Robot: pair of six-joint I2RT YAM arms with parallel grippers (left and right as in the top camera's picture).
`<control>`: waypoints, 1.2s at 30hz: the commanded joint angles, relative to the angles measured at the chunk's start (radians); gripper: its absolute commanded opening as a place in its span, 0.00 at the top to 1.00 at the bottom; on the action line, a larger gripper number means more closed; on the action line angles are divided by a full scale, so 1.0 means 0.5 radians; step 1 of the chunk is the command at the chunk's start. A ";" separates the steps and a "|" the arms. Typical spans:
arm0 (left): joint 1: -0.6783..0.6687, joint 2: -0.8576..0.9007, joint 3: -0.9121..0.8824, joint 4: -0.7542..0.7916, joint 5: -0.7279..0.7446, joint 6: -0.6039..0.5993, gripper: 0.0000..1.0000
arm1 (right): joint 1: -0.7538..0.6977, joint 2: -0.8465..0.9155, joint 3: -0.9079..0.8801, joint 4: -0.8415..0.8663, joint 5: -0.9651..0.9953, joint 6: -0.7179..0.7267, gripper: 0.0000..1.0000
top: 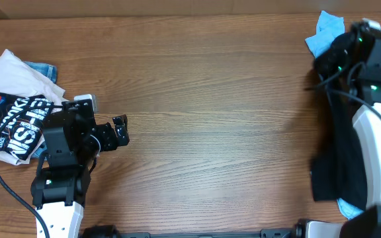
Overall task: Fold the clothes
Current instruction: 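Drag the black t-shirt leftward onto the open table with the right gripper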
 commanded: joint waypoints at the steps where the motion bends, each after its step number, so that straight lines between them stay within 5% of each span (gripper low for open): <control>1: -0.013 0.001 0.053 0.010 0.017 -0.011 0.00 | 0.269 -0.005 0.040 0.032 -0.181 -0.007 0.96; 6: -0.013 0.001 0.053 0.011 0.018 -0.012 0.00 | 0.704 0.119 0.040 0.278 -0.175 -0.007 0.96; 14: -0.013 0.001 0.052 0.011 0.017 -0.011 0.00 | 0.868 0.365 0.040 0.546 0.066 0.018 0.93; 17: -0.013 0.001 0.053 0.011 0.018 -0.011 0.00 | 0.849 0.349 0.044 0.553 0.458 0.016 0.53; 20: -0.013 0.001 0.052 0.011 0.037 -0.011 0.00 | 0.806 0.251 0.049 0.453 0.704 0.016 0.31; 26: -0.025 0.066 0.052 0.013 0.333 0.012 0.00 | 0.712 0.034 0.049 -0.194 0.676 0.280 0.04; 31: -0.110 0.204 0.053 0.070 0.322 -0.010 0.00 | 0.687 0.040 -0.019 -1.026 0.029 0.525 0.06; 36: -0.147 0.269 0.053 0.143 0.331 -0.058 0.00 | 0.703 0.046 -0.320 -1.167 -0.042 0.658 0.12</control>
